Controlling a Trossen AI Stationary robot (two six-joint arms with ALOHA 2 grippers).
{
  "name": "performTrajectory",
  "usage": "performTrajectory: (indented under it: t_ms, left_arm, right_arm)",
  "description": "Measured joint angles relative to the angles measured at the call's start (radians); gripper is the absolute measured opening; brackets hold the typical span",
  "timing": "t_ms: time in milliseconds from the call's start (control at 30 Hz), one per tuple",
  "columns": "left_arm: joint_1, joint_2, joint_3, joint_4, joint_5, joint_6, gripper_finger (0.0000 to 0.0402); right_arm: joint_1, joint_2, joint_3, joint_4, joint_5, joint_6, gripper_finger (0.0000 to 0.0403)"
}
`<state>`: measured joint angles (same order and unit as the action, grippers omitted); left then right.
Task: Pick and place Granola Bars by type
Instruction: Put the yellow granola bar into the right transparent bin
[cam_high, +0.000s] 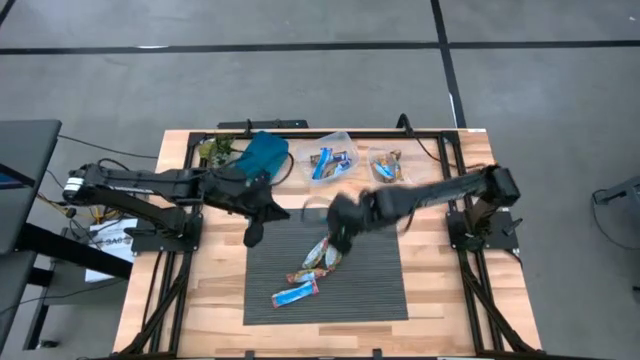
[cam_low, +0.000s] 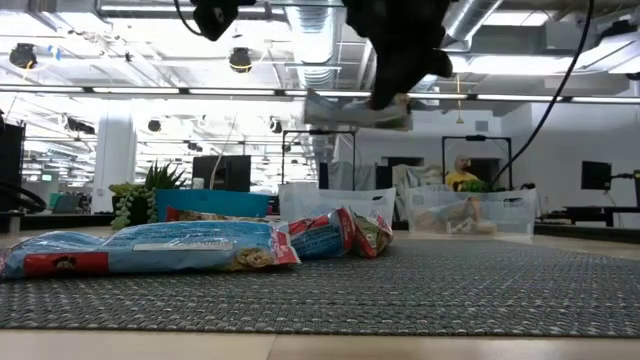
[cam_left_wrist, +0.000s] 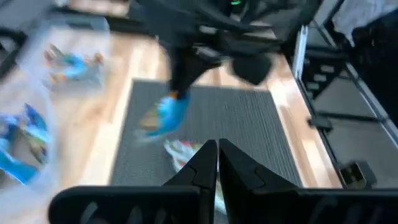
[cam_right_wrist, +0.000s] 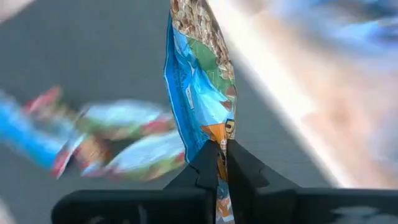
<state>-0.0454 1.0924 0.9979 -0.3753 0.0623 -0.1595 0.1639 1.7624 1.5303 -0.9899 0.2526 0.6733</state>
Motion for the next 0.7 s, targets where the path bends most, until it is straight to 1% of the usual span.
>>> performTrajectory:
  t_ms: [167,300,467,600,700]
  left_arm:
    - [0.044,-0.008,0.018,0.006,-0.004,0.032,0.0009]
    - [0.067,0.000,0.022,0.032,-0.003,0.034,0.0009]
    - [0.093,0.015,0.023,0.033,0.000,0.034,0.0009]
    - [0.118,0.039,0.023,0.040,0.004,0.030,0.0009]
    - [0.133,0.065,0.022,0.034,0.006,0.018,0.0009]
  right_arm:
    - [-0.180,-0.087,0.000,-0.131,0.069,0.015,0.0008]
    - [-0.337,-0.133,0.000,-0.252,0.078,0.004,0.0005]
    - [-0.507,-0.160,-0.013,-0.416,0.058,-0.035,0.0004]
    - [-0.607,-0.175,-0.064,-0.438,-0.013,-0.099,0.0009]
    - [-0.648,-0.174,-0.105,-0.433,-0.020,-0.127,0.0008]
